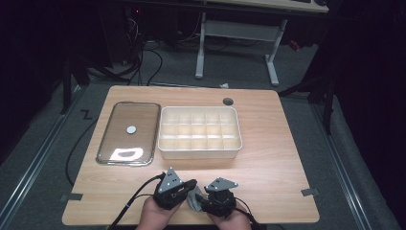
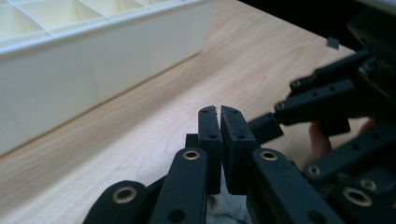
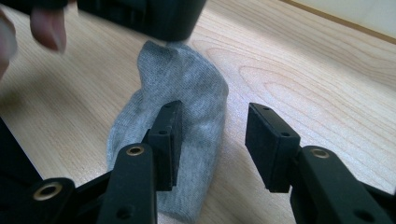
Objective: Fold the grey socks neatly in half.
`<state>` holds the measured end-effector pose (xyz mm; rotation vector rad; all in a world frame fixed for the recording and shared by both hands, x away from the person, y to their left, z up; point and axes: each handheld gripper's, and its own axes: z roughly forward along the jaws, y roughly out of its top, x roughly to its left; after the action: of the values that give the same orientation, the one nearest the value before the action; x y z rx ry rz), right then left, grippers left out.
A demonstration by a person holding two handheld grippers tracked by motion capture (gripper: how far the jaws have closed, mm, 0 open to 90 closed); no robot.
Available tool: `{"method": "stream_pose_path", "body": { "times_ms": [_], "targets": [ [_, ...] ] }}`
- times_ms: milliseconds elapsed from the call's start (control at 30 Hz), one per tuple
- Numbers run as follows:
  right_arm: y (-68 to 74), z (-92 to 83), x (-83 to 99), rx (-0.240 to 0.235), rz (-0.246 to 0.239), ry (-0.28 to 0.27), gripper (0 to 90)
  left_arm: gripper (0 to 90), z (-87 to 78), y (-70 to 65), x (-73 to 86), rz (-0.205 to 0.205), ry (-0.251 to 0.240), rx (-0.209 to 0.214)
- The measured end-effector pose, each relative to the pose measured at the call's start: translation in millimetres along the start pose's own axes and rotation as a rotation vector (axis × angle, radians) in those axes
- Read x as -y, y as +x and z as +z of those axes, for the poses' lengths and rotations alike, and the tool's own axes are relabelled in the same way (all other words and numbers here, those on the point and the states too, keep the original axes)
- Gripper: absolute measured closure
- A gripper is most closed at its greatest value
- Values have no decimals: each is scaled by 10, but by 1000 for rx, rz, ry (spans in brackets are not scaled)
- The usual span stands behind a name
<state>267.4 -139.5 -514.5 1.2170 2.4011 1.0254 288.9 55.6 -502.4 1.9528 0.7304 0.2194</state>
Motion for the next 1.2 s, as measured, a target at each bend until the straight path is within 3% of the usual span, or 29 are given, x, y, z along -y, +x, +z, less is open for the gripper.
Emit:
{"method": "stream_pose_path", "body": {
  "times_ms": [133,233,333,433,500,600,700,967,1200],
  "targets": [
    [5,-6,19,0,1,-13,569,891,62,41,140,-4,58,-17],
    [-20,-31,36,-23,26,-25,563,899,58,58,224,-19,52,-22],
    [-32,-126,30,-16,40,-54,556,900,43,45,241,-9,50,-38],
    [-20,-229,10,-96,107,-76,519,900,41,32,250,-3,46,-39],
    [-11,-193,16,-154,142,-42,484,900,43,25,252,-1,43,-40],
    [5,-52,66,-154,148,32,439,900,31,21,260,7,42,-37],
    [3,1,82,-183,176,48,437,900,-1,33,273,9,44,-37],
    [90,51,-6,-198,106,89,573,865,-79,136,300,7,65,-46],
    [118,87,-91,-211,62,150,613,845,-90,220,290,43,88,-51]
  ]
}}
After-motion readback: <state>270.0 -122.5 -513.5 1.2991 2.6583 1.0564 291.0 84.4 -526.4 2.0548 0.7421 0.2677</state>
